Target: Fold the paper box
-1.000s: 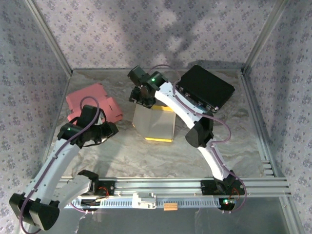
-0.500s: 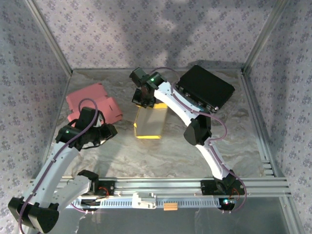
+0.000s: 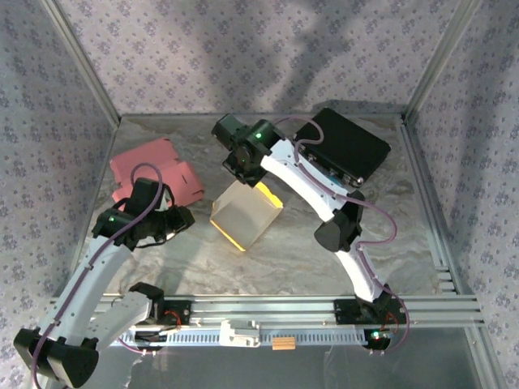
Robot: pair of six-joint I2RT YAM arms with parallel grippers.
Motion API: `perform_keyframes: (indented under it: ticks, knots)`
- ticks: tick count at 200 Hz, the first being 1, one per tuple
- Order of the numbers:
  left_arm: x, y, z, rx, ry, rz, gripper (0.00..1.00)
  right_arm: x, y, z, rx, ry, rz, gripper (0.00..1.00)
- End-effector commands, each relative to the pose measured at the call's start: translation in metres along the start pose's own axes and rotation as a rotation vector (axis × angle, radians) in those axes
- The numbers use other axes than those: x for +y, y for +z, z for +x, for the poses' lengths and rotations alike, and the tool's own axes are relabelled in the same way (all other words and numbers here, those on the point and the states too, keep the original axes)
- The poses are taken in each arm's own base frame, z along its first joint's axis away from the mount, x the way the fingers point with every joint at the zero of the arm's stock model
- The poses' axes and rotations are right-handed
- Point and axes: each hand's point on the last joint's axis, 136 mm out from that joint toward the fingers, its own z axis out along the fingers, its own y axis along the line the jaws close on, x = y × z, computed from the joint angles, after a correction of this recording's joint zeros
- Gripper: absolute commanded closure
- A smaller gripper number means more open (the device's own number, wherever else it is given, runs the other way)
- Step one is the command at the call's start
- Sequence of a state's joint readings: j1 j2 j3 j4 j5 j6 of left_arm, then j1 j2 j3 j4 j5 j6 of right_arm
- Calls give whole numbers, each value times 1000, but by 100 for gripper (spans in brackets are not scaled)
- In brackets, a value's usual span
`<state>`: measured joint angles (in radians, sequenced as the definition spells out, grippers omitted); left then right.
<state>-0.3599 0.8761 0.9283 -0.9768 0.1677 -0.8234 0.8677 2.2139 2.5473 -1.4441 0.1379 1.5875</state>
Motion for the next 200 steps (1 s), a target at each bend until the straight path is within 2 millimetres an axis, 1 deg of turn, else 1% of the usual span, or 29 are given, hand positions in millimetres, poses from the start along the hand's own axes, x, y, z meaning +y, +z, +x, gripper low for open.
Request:
perform_keyframes:
  ticks: [1,14,20,41,57,82,101,123,138,156,170,189,200]
  knots:
    - [-3,-15,2,-9,35,20,64,-42,-31,-31,-131,231,123,100]
    - [-2,-16,3,-7,42,21,64,-52,-33,-36,-137,296,146,100]
    - [-2,-16,4,-3,46,23,63,-55,-31,-37,-137,337,157,100]
    - [-3,-12,7,22,59,26,63,-58,-19,-36,-104,442,148,100]
    - [-6,-8,8,43,73,33,62,-56,-13,-37,-74,507,136,100]
    - [-13,-1,8,74,92,55,60,-51,-9,-50,-71,566,124,100]
    - [-17,5,7,84,107,66,60,-49,0,-50,-41,599,128,100]
    - [-21,15,3,94,133,74,58,-44,10,-49,-11,602,113,100]
    - [-22,23,1,106,155,64,58,-40,17,-49,6,580,98,95]
    - [-22,32,-4,116,177,47,58,-37,26,-49,32,552,96,94]
    - [-24,37,-9,111,190,38,58,-37,29,-50,34,530,101,92]
    - [-28,39,-15,100,198,35,58,-33,27,-55,13,494,76,83]
    - [-30,39,-18,92,199,39,58,-29,21,-61,-6,469,46,77]
